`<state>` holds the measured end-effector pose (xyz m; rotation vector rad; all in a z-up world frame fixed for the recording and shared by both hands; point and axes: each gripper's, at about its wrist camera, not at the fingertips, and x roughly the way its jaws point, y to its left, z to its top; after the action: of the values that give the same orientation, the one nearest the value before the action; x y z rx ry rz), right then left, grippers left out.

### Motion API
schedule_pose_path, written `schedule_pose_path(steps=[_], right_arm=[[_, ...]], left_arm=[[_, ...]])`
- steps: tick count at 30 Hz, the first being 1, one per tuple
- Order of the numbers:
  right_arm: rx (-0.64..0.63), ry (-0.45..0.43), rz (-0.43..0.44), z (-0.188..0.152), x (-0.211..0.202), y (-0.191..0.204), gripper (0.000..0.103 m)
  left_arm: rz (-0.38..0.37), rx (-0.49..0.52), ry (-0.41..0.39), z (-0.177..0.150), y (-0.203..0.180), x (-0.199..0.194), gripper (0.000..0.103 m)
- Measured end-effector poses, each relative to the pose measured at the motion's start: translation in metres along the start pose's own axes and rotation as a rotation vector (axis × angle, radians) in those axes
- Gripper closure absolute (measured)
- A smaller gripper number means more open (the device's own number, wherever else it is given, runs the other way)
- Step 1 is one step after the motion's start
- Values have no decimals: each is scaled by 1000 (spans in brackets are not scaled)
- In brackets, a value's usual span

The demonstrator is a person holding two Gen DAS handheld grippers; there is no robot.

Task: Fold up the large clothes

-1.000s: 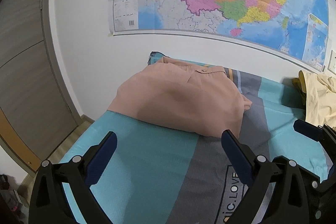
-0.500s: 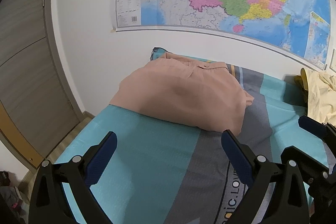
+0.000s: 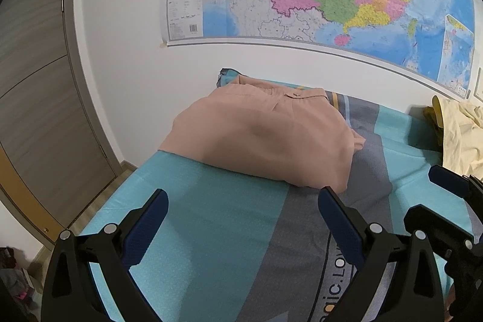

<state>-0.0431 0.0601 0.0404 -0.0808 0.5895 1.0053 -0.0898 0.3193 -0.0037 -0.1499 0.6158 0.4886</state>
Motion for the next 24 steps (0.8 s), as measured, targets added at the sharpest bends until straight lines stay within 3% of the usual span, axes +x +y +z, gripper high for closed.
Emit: schedule_pose_path(steps=[24], right_arm=[[6,7,16,0,1,-3,6]], left_arm=[[-3,1,4,-1,2,1,7]])
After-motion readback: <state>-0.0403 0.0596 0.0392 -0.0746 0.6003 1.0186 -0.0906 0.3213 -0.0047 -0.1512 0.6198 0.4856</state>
